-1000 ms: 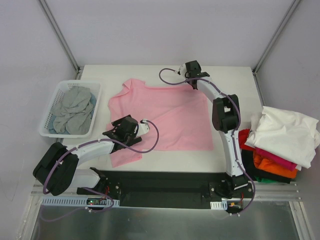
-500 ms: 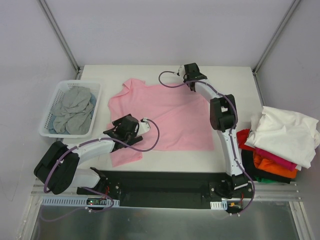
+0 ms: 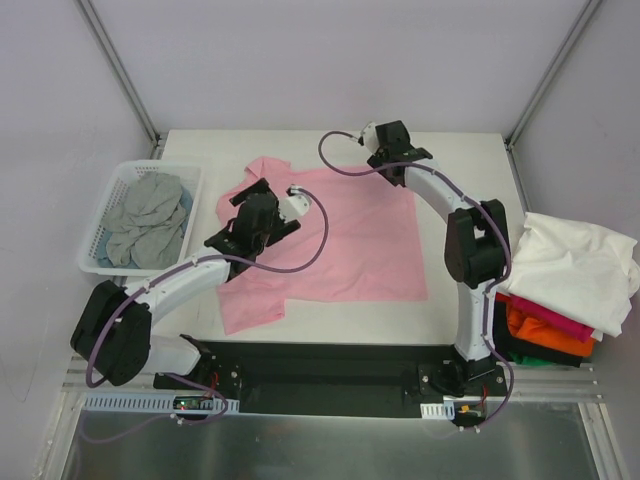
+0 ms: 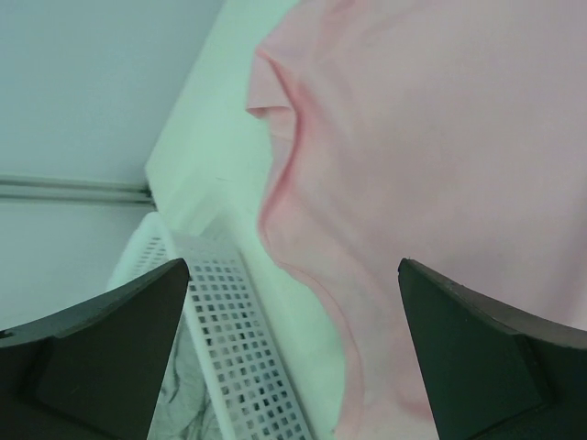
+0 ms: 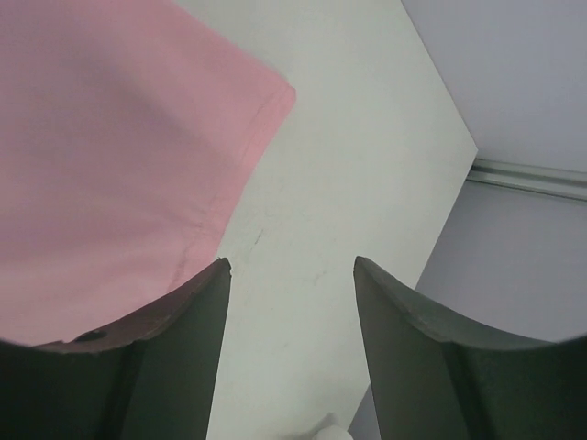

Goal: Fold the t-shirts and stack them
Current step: Flatten out the tshirt

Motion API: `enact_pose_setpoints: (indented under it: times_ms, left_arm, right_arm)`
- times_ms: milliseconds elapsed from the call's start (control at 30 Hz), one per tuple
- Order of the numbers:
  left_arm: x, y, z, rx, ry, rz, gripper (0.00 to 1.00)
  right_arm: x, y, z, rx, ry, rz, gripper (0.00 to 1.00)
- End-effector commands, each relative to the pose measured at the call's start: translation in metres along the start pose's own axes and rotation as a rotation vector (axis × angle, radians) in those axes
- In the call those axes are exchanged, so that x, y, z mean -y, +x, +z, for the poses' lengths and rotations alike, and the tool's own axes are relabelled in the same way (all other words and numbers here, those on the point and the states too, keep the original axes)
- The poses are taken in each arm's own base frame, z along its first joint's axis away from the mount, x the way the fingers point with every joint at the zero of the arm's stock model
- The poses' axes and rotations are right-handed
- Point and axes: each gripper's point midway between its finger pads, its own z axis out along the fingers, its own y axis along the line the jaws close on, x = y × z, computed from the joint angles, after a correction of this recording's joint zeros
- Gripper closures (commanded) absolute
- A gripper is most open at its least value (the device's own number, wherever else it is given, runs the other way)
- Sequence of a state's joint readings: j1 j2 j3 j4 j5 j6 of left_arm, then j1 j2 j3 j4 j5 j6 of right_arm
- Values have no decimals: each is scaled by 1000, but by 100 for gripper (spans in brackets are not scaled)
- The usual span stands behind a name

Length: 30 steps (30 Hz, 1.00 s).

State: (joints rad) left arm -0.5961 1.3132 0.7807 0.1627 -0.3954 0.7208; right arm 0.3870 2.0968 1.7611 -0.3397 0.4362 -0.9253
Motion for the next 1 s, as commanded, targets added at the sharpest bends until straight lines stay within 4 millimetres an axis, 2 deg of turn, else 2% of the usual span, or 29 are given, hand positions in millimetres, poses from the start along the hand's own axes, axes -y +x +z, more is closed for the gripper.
enact_pose_setpoints:
  times_ms: [0,67,133,167,200,267,300,333,433,467,500,533,633,800,967]
  left_arm:
    - [-50,-13,11,19,-183,-11,1]
    - [-58,-4,20,-26,-218,25,1]
    - [-65,-2,27,-38,-235,27,1]
    - [-60,3,35,-56,-219,34,1]
    - [-64,5,39,-65,-223,31,1]
    - [-57,13,52,-96,-198,54,1]
    - [-61,14,57,-104,-202,55,1]
    - [-53,22,67,-131,-182,74,1]
    - [-52,27,82,-155,-167,97,1]
    - [-45,33,90,-174,-148,109,1]
    - [-46,31,94,-174,-149,109,1]
    - [-40,38,101,-193,-131,118,1]
    - [-39,39,115,-215,-123,141,1]
    - [-41,35,126,-219,-122,156,1]
    - [-43,35,137,-235,-123,188,1]
  right_arm:
    - [-41,6,-2,-18,-117,23,40]
    - [-55,7,4,-32,-140,0,39]
    - [-65,5,6,-33,-163,-5,39]
    - [-69,6,8,-39,-172,-9,38]
    - [-72,6,9,-41,-177,-13,37]
    - [-77,5,11,-42,-187,-21,31]
    - [-79,5,12,-42,-191,-23,26]
    - [-81,5,12,-43,-195,-25,25]
    - [-84,7,15,-56,-199,-39,23]
    - [-85,9,17,-64,-199,-46,22]
    - [-86,10,18,-70,-196,-53,14]
    - [-85,12,20,-75,-194,-56,11]
    - [-82,17,29,-102,-168,-96,0]
    - [-73,23,41,-131,-133,-115,0]
    - [-55,28,52,-152,-81,-129,0]
